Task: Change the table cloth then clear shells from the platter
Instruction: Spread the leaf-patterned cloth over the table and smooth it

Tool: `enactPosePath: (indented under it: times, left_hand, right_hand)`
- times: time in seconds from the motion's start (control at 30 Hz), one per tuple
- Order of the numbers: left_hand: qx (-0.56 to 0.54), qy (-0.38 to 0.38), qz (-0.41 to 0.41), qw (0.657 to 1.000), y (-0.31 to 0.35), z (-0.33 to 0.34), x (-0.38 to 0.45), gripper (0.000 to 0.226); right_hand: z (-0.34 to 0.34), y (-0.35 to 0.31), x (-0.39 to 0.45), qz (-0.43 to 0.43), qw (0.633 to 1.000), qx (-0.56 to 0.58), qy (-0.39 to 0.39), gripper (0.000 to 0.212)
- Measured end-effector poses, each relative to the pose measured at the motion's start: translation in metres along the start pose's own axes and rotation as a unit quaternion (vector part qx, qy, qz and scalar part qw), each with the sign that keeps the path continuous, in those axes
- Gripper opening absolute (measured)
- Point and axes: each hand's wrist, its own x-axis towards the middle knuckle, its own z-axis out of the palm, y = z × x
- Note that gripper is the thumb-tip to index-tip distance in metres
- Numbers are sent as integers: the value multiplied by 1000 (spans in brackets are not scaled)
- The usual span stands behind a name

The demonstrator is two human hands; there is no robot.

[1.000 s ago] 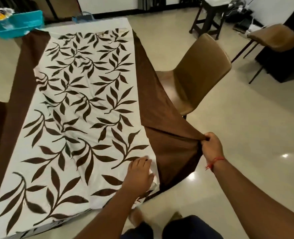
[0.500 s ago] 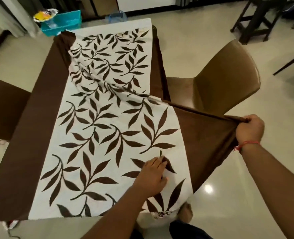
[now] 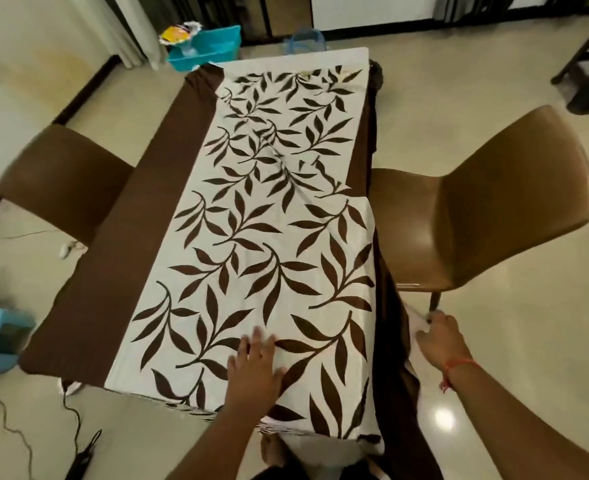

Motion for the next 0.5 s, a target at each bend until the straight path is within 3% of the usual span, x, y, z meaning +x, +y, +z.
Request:
enactPosePath:
  times: [0.13, 0.23, 0.4, 0.5]
  left_hand:
    - [-2, -14, -54, 998, -40, 2, -14, 70]
    - [6, -15, -67, 998, -69, 2, -25, 69]
    - [2, -20, -55, 998, -129, 3, -23, 68]
    - [-10, -19, -43, 999, -176, 3, -24, 68]
  right_hand:
    - [43, -57, -41, -222, 969, -72, 79, 41]
    - [88, -95, -70, -348, 919, -173, 64, 46]
    - [166, -134, -114, -326, 887, -320, -67, 64]
    - [206, -153, -138, -292, 888, -350, -59, 68]
